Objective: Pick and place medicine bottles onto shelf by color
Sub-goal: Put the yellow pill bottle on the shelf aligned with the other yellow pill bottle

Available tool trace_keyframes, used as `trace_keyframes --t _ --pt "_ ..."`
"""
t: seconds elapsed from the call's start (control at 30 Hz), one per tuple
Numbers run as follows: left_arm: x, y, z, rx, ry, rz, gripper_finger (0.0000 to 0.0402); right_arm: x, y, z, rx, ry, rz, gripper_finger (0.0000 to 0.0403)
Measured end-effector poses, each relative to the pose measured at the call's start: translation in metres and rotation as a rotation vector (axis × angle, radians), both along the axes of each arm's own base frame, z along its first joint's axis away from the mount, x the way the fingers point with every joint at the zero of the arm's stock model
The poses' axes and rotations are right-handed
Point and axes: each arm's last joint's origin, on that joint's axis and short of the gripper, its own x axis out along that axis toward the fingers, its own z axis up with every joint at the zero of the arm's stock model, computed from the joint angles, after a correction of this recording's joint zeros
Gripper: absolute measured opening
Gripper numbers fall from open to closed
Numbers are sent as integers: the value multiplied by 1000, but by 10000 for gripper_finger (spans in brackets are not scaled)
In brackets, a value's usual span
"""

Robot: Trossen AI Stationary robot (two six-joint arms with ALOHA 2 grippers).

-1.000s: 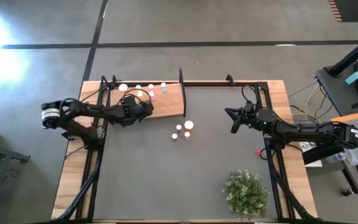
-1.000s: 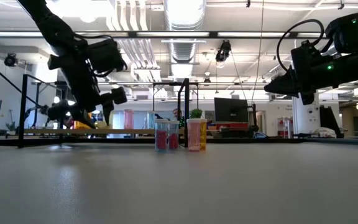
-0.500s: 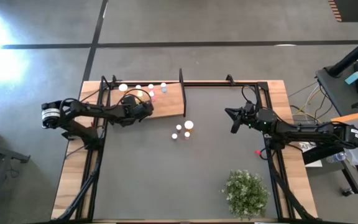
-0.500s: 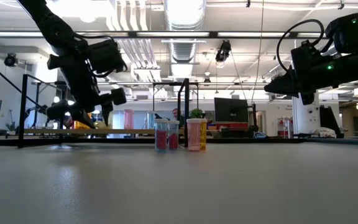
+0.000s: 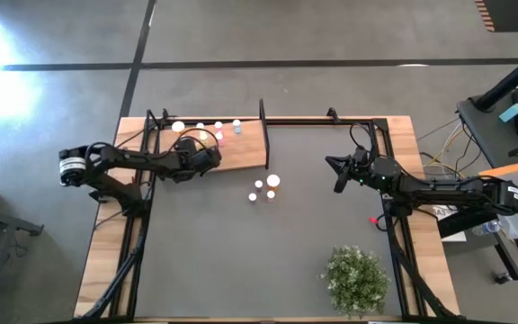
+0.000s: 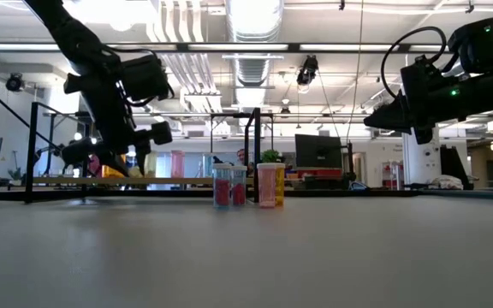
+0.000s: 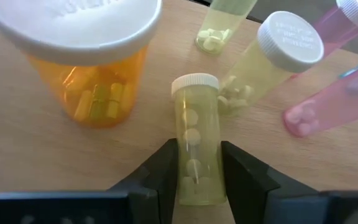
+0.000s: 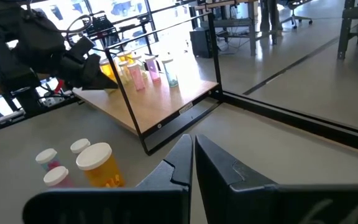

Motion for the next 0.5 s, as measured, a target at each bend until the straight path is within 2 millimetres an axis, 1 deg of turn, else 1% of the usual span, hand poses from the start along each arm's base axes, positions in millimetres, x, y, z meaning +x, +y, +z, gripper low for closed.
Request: trace_keyframes --t 0.13,0.5 --pt "0 -3 0 -13 -10 16 95 0 0 0 0 0 0 9" --pt "-1 -17 3 -49 -36 -11 95 0 0 0 0 0 1 9"
